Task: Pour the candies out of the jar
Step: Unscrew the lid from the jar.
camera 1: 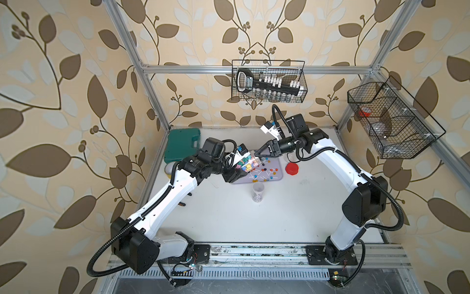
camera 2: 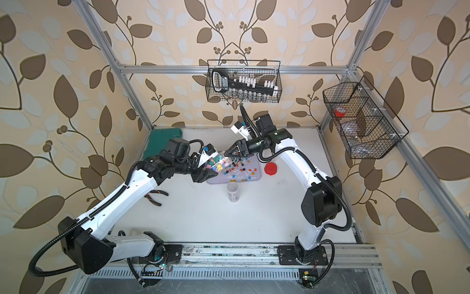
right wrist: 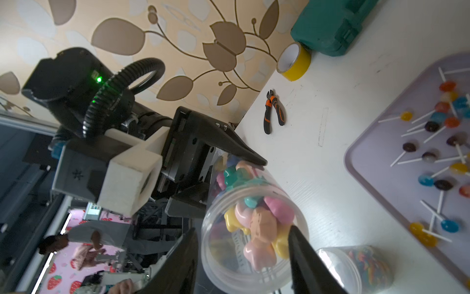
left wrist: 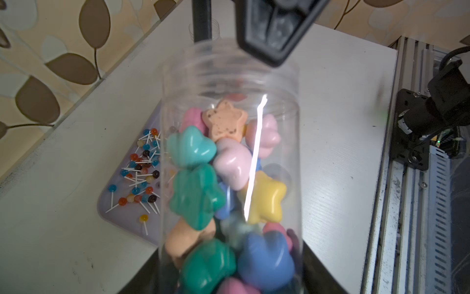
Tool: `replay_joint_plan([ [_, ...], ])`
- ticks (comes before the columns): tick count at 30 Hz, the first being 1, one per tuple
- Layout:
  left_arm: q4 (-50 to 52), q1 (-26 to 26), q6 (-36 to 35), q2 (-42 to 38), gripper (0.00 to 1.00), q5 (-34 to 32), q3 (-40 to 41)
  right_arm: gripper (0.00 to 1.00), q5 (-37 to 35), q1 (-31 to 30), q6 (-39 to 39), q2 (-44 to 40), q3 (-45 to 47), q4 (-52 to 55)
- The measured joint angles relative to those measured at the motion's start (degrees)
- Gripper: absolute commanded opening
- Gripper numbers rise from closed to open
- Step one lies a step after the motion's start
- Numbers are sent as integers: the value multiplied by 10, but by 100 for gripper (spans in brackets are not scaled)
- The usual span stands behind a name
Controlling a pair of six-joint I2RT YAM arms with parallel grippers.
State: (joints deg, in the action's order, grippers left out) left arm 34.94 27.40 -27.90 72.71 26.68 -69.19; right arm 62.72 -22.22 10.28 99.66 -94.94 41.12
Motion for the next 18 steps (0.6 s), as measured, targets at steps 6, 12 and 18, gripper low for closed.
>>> replay_joint_plan([
  [6, 7, 0, 11, 0, 56, 3, 0, 67, 18, 1, -24, -19, 47, -57],
  [12, 4, 0, 13, 0, 56, 3, 0, 86, 15, 2, -4, -19, 58, -80],
  [18, -26, 0, 12, 0, 56, 10, 0, 77, 18, 10, 63, -19, 50, -79],
])
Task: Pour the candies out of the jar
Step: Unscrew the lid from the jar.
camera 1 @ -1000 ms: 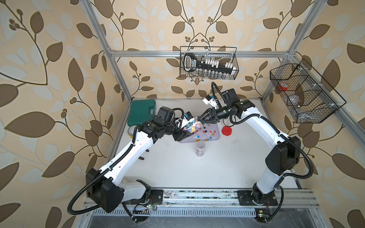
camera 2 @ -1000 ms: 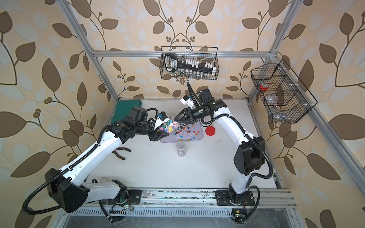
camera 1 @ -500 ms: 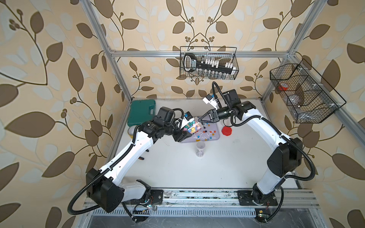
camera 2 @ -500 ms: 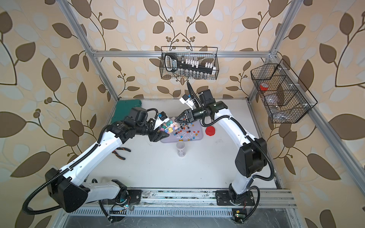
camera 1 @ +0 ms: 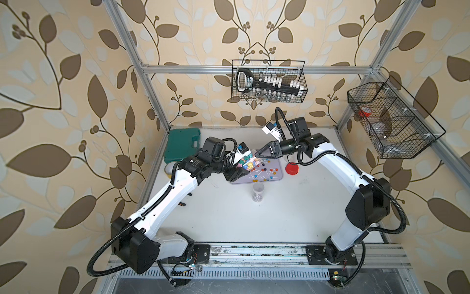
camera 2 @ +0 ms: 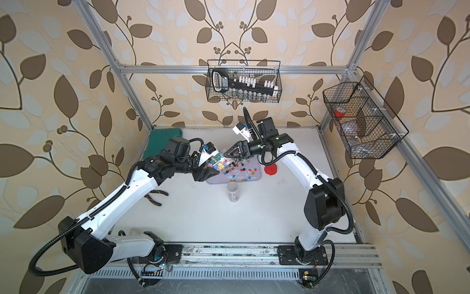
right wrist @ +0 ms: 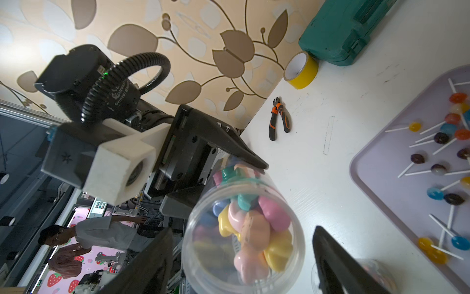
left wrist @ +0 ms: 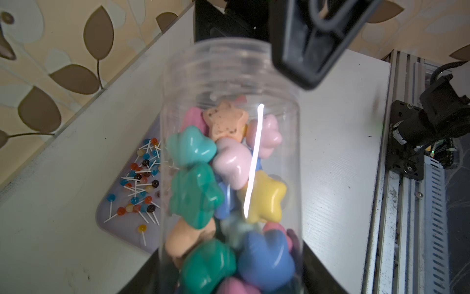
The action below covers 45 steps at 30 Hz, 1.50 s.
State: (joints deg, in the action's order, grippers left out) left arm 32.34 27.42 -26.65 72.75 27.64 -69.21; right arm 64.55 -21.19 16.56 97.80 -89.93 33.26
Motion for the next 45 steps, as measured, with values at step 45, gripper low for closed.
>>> replay_joint_plan([
  [45, -3, 0, -2, -1, 56, 3, 0, 51, 10, 2, -6, 32, -58, 78],
])
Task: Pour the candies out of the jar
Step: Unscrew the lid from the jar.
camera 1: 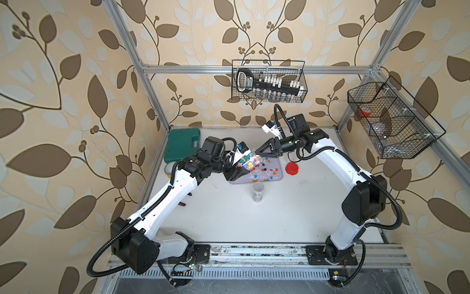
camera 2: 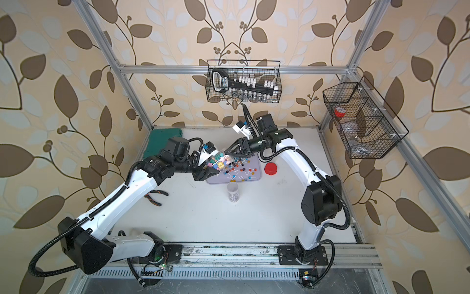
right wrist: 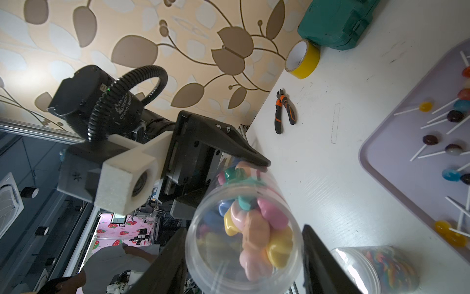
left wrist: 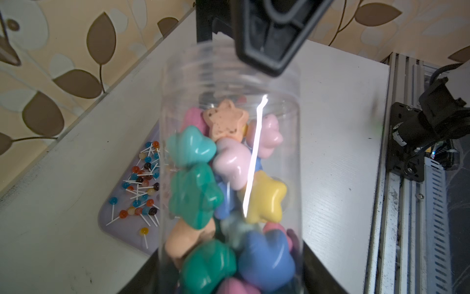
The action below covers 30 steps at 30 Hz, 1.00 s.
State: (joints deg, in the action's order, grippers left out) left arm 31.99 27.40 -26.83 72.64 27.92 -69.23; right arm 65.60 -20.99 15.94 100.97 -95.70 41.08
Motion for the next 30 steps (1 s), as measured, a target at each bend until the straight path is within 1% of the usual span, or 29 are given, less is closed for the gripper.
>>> replay_joint_plan([
  [6, 0, 0, 0, 0, 56, 0, 0, 48, 2, 0, -27, 0, 0, 1],
  [11, -1, 0, 0, 0, 56, 2, 0, 47, 9, 0, -65, 0, 1, 1],
  [25, 9, 4, 0, 0, 56, 23, 0, 46, 68, 12, -236, -19, 50, -9],
  [30, 9, 4, 0, 0, 56, 31, 0, 44, 76, 13, -283, -22, 53, -11],
])
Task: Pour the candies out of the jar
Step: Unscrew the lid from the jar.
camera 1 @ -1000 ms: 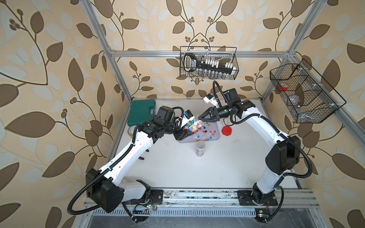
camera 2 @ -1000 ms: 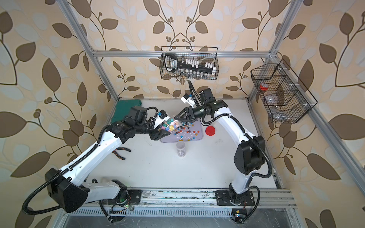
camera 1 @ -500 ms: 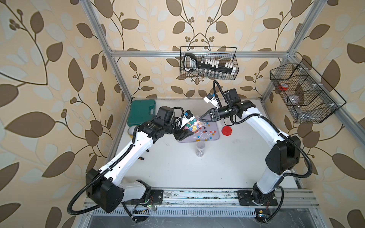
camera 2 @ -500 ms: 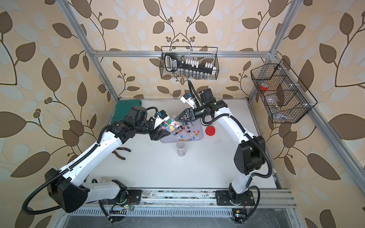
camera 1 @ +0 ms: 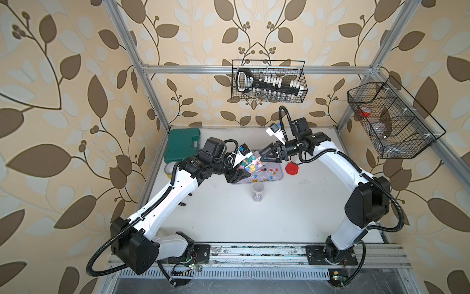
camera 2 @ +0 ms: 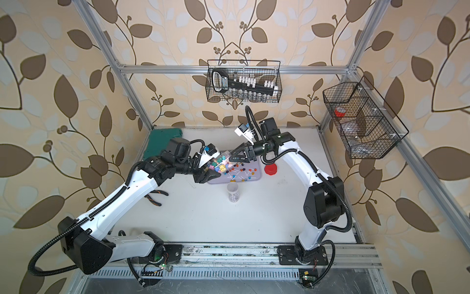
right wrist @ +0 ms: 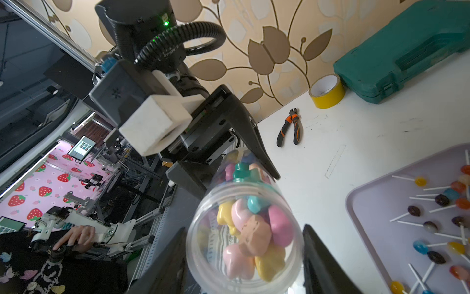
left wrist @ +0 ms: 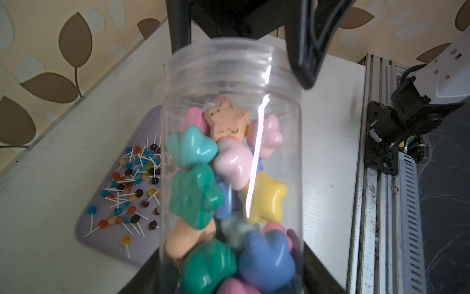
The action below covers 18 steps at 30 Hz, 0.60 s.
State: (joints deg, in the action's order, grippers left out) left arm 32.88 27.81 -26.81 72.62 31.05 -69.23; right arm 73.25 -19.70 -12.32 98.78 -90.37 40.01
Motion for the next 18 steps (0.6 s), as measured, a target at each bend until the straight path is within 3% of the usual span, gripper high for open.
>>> replay_joint_plan([
  [6, 0, 0, 0, 0, 56, 0, 0, 48, 2, 0, -15, 0, 0, 0],
  [9, -1, 0, 0, 0, 56, 1, 0, 61, 0, 0, -11, -2, 0, -3],
  [13, -15, 0, 3, 0, 56, -1, 0, 86, -24, -3, 46, -15, 0, -30],
  [15, -19, 0, 3, 0, 56, -4, 0, 94, -45, -6, 90, -26, -2, -48],
  [18, -22, 0, 3, 0, 56, -12, 0, 98, -74, -1, 171, -43, -15, -68],
])
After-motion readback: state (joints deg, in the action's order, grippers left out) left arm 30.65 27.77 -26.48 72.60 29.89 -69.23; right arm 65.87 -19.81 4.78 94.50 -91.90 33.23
